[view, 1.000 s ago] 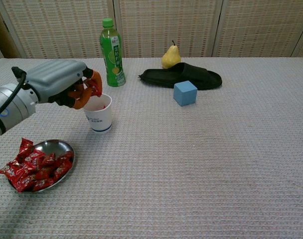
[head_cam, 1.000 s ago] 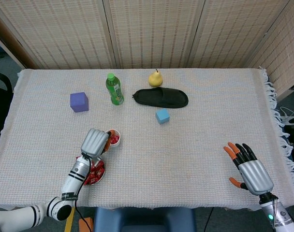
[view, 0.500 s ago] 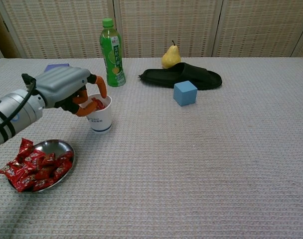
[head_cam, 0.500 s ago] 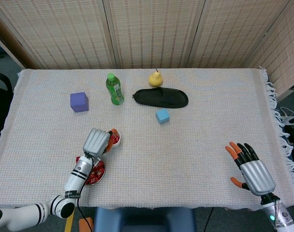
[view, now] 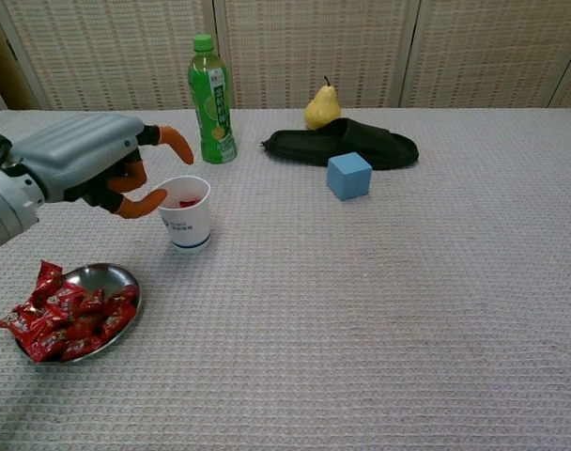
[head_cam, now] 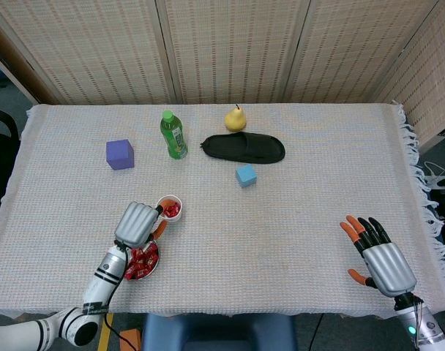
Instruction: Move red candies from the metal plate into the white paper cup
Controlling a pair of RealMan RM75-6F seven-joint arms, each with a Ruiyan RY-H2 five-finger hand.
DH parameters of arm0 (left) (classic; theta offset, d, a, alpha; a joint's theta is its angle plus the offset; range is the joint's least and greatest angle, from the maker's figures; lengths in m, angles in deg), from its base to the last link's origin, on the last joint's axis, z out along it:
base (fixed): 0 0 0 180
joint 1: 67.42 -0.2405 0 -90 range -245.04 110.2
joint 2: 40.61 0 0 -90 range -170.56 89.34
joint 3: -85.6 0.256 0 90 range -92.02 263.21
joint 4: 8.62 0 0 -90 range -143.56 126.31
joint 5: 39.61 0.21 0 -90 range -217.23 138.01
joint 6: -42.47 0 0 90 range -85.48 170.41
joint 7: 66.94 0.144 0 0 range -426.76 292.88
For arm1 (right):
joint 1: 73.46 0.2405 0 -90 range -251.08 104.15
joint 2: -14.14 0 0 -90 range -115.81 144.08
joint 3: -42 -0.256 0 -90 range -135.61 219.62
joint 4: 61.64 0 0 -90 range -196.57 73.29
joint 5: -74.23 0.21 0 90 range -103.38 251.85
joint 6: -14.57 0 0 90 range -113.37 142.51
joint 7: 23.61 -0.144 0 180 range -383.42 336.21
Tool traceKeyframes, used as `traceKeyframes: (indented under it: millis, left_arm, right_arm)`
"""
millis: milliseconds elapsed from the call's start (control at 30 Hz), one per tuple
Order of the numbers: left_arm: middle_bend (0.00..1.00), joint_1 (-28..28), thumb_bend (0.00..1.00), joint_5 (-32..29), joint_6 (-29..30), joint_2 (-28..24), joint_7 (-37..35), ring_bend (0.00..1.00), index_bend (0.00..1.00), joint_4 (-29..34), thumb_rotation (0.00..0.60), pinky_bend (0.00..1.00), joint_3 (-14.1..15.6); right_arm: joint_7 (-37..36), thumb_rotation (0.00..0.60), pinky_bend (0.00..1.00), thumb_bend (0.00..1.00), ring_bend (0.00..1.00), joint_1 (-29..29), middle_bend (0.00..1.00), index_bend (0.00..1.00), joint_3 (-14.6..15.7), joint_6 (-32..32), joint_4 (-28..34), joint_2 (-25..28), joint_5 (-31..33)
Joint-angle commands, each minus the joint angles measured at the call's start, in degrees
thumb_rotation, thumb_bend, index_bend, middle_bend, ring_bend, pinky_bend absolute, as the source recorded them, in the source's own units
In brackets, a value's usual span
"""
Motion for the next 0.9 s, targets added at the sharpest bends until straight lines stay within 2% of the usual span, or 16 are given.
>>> traceKeyframes:
  millis: [33,133,300,567,900]
  left_arm:
    - [1.0,-4.45,0.41,2.14,2.27,-5.47,-3.88,1.0,0.23,5.76,0.6,1.0,4.76]
    - [1.0,-6.35,0.4,2.82,3.33,-7.0,-3.74,1.0,0.22,6.28,0.6,1.0,6.68]
    - [1.0,-8.57,0.4,0.8,2.68,-7.81,-3.68,1.0,0.21,4.12,0.6,1.0,8.21]
    - [1.0,-10.23,0.4,-2.26,0.39,-7.52,-3.93,1.0,0.19,-0.53,0.6,1.0,8.56]
    - [1.0,-10.57,0.39,-3.91,-3.59,-7.98,-5.44,1.0,0.22,-0.69,0.6,1.0,9.18]
  right_arm:
    - [0.13,0.6,0.0,0.1,0.0,-0.12,0.0,0.0,0.11,-0.31,0.15,0.03,-0.35]
    - [0.27,0.6,0.0,0.1,0.0,-0.31,0.0,0.0,0.31,-0.89,0.3,0.02,-1.07]
    - [0.31,0.6,0.0,0.1,0.0,-0.45,0.0,0.0,0.67,-1.32,0.37,0.03,-2.03]
    - [0.16,0.6,0.0,0.1,0.0,-0.53,0.0,0.0,0.76,-1.49,0.3,0.09,-2.34]
    - [0.38,0.6,0.0,0.1,0.0,-0.39,0.0,0.0,0.66,-1.04,0.24,-0.07,-2.07]
